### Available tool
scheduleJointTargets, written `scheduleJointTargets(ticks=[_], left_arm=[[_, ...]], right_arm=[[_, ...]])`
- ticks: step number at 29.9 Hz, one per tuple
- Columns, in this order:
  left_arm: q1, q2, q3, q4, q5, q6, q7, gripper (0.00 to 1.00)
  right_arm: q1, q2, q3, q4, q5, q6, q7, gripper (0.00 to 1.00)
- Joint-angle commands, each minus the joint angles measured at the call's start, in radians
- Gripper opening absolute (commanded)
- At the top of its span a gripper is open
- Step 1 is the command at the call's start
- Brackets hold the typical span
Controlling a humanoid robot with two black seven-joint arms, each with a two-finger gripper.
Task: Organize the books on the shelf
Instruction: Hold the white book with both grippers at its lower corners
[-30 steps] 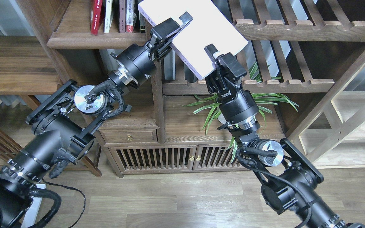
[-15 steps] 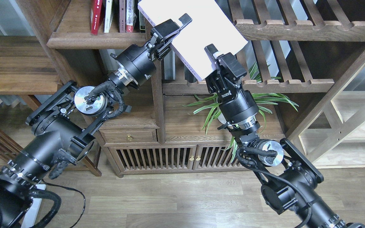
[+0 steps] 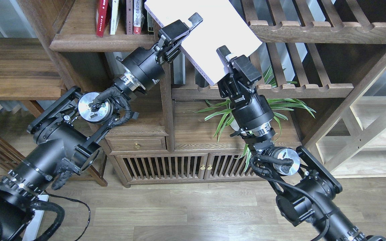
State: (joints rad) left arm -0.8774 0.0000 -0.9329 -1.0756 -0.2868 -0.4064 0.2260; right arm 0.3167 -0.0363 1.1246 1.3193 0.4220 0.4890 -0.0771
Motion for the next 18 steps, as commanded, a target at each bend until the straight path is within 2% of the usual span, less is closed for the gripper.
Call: scheduleJointTargets(ticks=[1,6,10,16,18], left_arm=[[0.000,0.000,0.000,-0.001,0.000,0.000,0.001,0.05],[0.000,0.000,0.000,-0.003,0.000,0.000,0.003,0.05],[0.000,0.000,0.000,-0.006,0.000,-0.002,0.003,0.05],[0.000,0.000,0.000,-0.007,0.000,-0.003,0.001,0.05],[0.000,0.000,0.000,-0.007,0.000,-0.005,0.001,0.05]], right_arm=[[-0.001,0.000,0.004,0.000,0.000,0.000,0.002,0.22],[-0.001,0.000,0.004,0.000,0.000,0.000,0.002,0.26],[-0.001,0.001,0.004,0.000,0.000,0.000,0.002,0.25],[-0.001,0.007,0.003,0.000,0.000,0.000,0.002,0.06],[-0.001,0.012,0.001,0.000,0.000,0.000,0.002,0.04]])
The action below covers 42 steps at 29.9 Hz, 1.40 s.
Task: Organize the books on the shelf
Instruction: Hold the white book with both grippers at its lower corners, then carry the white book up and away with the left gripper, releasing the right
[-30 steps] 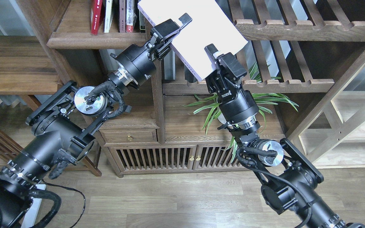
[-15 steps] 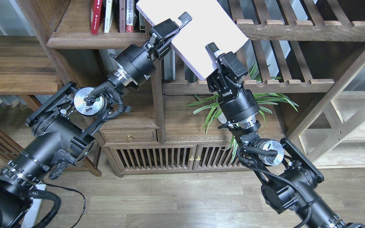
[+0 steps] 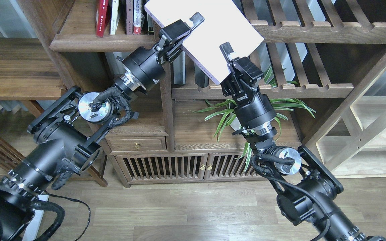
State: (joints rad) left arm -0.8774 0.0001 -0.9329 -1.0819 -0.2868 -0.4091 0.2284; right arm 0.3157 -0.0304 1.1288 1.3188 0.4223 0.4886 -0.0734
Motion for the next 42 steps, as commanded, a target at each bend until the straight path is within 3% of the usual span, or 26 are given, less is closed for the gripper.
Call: scheduleJointTargets(ticks=[1,6,14,20,33,42], left_arm=[[0.000,0.000,0.000,-0.001,0.000,0.000,-0.001,0.05],[0.005,0.000,0.000,-0.001,0.000,-0.002,-0.001,0.05],[0.014,0.000,0.000,-0.003,0.002,-0.007,-0.004,0.05],[0.015,0.000,0.000,-0.003,0.006,-0.008,-0.006,0.05],[0.023,0.000,-0.007,-0.006,0.103,-0.056,-0.006,0.05],[0.064,0.150,-0.001,-0.004,0.209,-0.080,0.005,0.05]], right_arm=[[0.000,0.006,-0.004,0.000,0.000,0.000,-0.002,0.04],[0.000,0.007,-0.006,0.000,0.000,0.000,-0.002,0.07],[0.000,0.020,0.000,-0.001,0.000,0.000,-0.002,0.31],[0.000,0.015,0.003,-0.001,-0.002,0.000,-0.002,0.44],[0.000,0.003,0.005,-0.004,-0.016,0.000,-0.003,0.59],[0.002,0.003,0.034,-0.009,-0.020,0.000,-0.003,0.65]])
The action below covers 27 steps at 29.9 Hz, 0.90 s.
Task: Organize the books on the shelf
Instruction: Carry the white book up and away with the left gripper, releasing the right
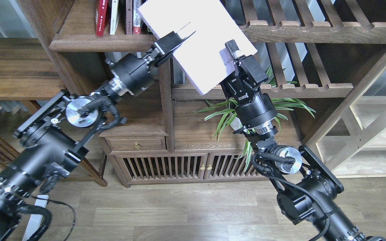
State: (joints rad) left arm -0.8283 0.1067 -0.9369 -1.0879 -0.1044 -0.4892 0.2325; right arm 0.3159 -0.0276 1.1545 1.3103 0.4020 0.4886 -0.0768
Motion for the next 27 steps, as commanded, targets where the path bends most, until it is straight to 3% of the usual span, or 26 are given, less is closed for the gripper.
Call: scheduleJointTargets(ticks=[1,14,27], left_arm=[[0.020,0.056,0.003,0.000,0.026,0.000,-0.001,0.05],[0.044,0.209,-0.011,-0.128,0.025,0.000,-0.001,0.05],[0.175,0.413,-0.068,-0.349,0.026,0.000,-0.002,0.04]], right_arm=[[0.002,0.000,0.010,-0.002,0.000,0.000,0.000,0.65],[0.017,-0.003,0.022,-0.046,-0.005,0.000,0.000,0.69],[0.043,-0.044,0.059,-0.111,-0.005,0.000,0.000,0.74]])
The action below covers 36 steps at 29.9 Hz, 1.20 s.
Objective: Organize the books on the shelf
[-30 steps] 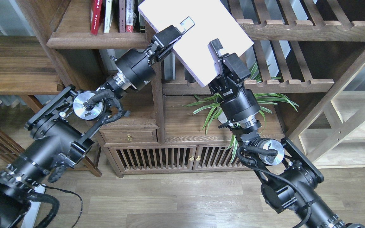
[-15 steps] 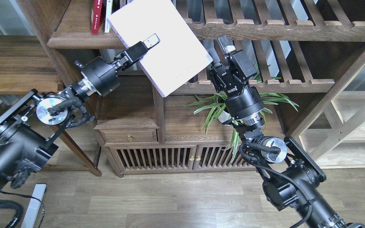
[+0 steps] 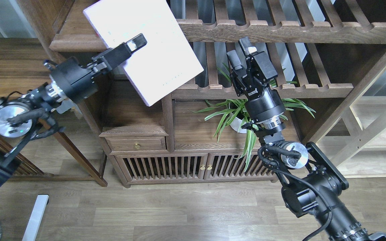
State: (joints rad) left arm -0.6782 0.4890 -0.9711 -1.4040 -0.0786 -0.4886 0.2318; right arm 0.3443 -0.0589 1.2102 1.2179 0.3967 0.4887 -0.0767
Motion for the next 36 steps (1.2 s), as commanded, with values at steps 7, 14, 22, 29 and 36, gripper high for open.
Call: scheduleJointTargets(ticks=[7,14,22,29,36], left_arm=[[0.049,0.083,-0.191,-0.076,0.002,0.000,0.006,0.05],[0.049,0.177,-0.288,-0.085,0.000,0.000,0.034,0.05],[0.051,0.281,-0.376,-0.127,0.002,0.000,0.050,0.05],[0.058,0.342,-0.492,-0.127,0.022,0.000,0.067,0.03],[0.092,0.355,-0.586,-0.105,0.124,0.000,0.089,0.01]], right_arm=[[0.028,-0.030,0.014,-0.026,0.001,0.000,0.000,0.86],[0.019,-0.104,0.012,-0.026,0.001,0.000,0.000,0.99],[-0.027,-0.211,0.009,-0.026,0.001,0.000,0.000,0.99],[-0.061,-0.236,-0.007,-0.037,-0.009,0.000,-0.003,0.99],[-0.062,-0.236,-0.017,-0.097,-0.076,0.000,-0.003,0.99]])
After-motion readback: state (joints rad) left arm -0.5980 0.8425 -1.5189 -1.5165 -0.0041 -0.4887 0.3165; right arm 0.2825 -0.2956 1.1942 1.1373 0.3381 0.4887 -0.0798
